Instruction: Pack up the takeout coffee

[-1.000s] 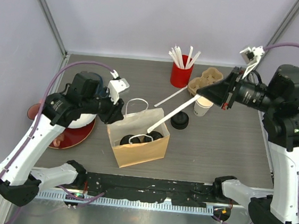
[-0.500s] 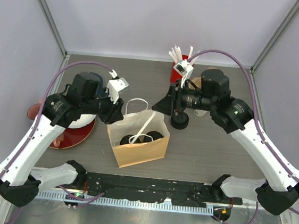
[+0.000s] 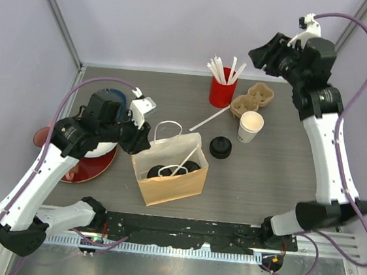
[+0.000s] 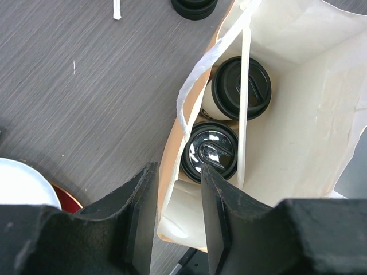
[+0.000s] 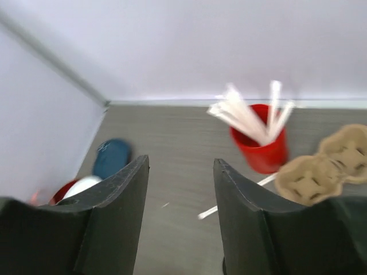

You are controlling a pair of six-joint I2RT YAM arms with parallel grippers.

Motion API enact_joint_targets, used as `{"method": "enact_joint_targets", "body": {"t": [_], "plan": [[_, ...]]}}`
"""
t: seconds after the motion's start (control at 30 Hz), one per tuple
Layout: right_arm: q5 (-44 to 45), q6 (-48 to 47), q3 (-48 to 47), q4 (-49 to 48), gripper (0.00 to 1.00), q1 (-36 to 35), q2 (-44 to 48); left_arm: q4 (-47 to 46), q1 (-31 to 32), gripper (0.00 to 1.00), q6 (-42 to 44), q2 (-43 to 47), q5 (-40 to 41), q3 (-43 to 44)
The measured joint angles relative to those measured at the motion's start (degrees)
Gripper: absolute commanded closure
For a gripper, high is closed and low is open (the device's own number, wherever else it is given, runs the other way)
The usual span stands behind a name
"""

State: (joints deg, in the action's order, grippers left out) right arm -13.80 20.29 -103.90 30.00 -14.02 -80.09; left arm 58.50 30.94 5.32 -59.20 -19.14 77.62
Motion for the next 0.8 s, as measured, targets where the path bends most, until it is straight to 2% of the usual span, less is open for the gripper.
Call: {"method": "enact_joint_targets", "body": {"t": [0.07, 0.13, 0.2, 0.3, 0.37, 0.43, 0.57, 0.7, 0.8], "plan": [[3.58, 1.49, -2.43, -0.83, 0.45, 3.28, -5.57, 0.02, 0.0, 0.6, -0.42, 0.09, 0.44, -0.11], [6.32, 2.47, -5.2, -0.85, 0.38, 5.18, -12.83, 0.02, 0.0, 0.6, -0.66, 0.26, 1.36, -0.15], [7.76, 2.64, -8.83, -0.35, 0.37, 6.01, -20.28, 0.09, 0.0, 0.6, -0.9, 0.59, 2.12, -0.2], [9.16, 2.56, -15.1, 0.85, 0.41, 6.34, -31.82, 0.35, -0.02, 0.59, -1.46, 1.6, 3.13, -0.2], [9.79, 2.51, -17.94, 2.14, 0.46, 6.32, -37.29, 0.7, -0.24, 0.59, -1.77, 2.32, 3.34, -0.2], [10.32, 2.56, -20.04, 2.91, 0.45, 6.32, -41.18, 1.16, -0.46, 0.59, -1.84, 2.82, 3.69, -0.2], [11.13, 2.62, -22.47, 3.65, 0.48, 6.32, -44.39, 1.79, -0.9, 0.59, -1.88, 3.06, 4.22, -0.2], [11.21, 2.73, -23.91, 3.13, 0.58, 6.32, -44.48, 1.84, -1.14, 0.59, -1.9, 3.06, 4.55, -0.2], [11.21, 3.1, -25.46, 2.56, 0.6, 6.32, -44.87, 1.81, -1.31, 0.59, -1.9, 2.89, 4.66, -0.2]]}}
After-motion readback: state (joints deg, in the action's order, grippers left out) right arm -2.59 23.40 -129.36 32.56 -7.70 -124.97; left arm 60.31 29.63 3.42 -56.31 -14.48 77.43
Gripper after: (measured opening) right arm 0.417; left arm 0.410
